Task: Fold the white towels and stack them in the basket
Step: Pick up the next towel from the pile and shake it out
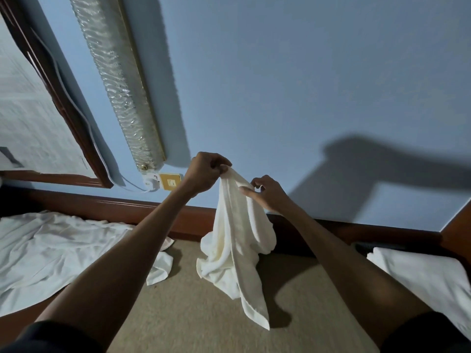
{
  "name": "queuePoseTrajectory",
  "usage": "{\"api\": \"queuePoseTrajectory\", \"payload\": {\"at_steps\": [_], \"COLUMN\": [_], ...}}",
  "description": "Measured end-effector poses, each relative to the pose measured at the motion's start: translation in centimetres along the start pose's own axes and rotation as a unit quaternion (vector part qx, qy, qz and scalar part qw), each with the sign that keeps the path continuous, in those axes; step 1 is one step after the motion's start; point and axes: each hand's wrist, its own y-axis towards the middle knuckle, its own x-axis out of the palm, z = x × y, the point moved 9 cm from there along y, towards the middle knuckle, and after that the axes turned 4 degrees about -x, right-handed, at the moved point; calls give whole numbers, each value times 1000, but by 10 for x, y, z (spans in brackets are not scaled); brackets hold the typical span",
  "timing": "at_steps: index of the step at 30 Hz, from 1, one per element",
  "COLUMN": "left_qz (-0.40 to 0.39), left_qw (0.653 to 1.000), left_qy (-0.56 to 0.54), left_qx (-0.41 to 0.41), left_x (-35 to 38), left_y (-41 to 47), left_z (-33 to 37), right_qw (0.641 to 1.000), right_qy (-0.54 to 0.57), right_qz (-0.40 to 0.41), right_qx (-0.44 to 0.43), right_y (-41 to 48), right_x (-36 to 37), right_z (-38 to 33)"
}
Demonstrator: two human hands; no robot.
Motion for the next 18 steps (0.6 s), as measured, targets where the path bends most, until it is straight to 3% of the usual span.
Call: {"api": "queuePoseTrajectory", "payload": {"at_steps": [5, 9, 13, 18], "left_qz": [-6, 29, 82, 169], "left_qw": [999, 993, 986, 976], "left_qy": [42, 79, 96, 111], "left_qx": [31, 80, 108, 84], "left_x": [-49, -104, -164, -225], "left_y": [-1, -4, -15, -43], "left_z": [33, 71, 84, 72], "right_qw": [997, 997, 999, 999], "right_qy": [59, 67, 26, -48], "right_qz": [-51, -29, -25, -15], "right_qx": [-18, -29, -27, -9], "right_y": [-15, -29, -47, -75], "right_x": [-26, -51, -64, -85], "right_z": [-50, -93, -125, -142]}}
